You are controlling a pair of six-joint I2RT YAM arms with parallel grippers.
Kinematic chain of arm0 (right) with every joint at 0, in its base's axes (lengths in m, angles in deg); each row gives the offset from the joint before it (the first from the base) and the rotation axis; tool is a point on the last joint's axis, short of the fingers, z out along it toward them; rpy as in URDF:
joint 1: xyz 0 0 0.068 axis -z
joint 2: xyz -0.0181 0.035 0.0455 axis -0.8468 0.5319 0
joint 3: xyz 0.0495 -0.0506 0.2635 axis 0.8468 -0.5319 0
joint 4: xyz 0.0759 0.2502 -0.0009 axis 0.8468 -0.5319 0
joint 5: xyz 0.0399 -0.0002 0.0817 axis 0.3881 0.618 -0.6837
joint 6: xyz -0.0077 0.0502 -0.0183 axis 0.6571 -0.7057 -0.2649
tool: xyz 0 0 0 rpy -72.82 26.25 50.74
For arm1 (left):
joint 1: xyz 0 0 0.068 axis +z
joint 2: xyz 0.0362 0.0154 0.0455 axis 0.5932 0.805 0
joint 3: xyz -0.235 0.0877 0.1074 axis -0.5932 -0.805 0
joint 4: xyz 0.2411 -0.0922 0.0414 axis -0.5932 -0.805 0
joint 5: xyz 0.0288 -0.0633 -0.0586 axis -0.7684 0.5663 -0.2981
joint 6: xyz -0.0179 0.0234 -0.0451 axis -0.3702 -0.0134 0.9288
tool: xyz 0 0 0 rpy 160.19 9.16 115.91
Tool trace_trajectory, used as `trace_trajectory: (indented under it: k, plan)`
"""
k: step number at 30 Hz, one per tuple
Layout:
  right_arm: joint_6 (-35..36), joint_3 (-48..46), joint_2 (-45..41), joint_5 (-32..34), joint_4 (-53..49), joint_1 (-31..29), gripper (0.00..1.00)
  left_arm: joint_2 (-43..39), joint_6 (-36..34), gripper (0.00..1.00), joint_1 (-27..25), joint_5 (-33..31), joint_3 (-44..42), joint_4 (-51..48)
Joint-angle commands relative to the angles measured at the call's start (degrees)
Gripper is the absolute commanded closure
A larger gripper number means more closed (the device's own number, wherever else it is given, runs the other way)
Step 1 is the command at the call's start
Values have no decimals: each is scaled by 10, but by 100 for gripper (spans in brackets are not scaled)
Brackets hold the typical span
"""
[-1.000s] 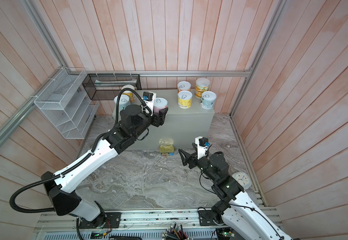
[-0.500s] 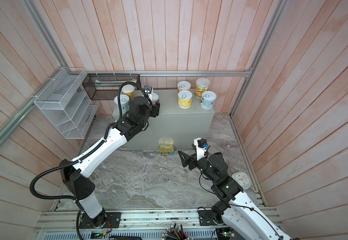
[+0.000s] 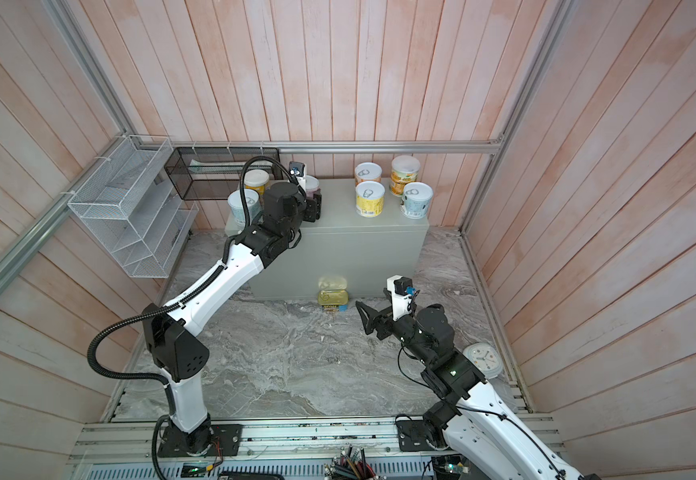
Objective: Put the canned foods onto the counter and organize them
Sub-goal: 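Set the pink can down on the cabinet top and open the left gripper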
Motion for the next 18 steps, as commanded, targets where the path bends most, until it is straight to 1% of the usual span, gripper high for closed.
trace_trajectory:
  k: [1,12,15,18]
  plan:
    - [9,-1,1,11,2,3,10,24,11,34,6,20,27,1]
    - [15,-10,10,18,6,7,9,39,8,33,6,67,12,13]
    - [10,-16,12,17,13,8,9,44,10,28,6,68,20,0]
    - [6,-24,12,18,20,8,9,40,11,21,6,69,15,-3]
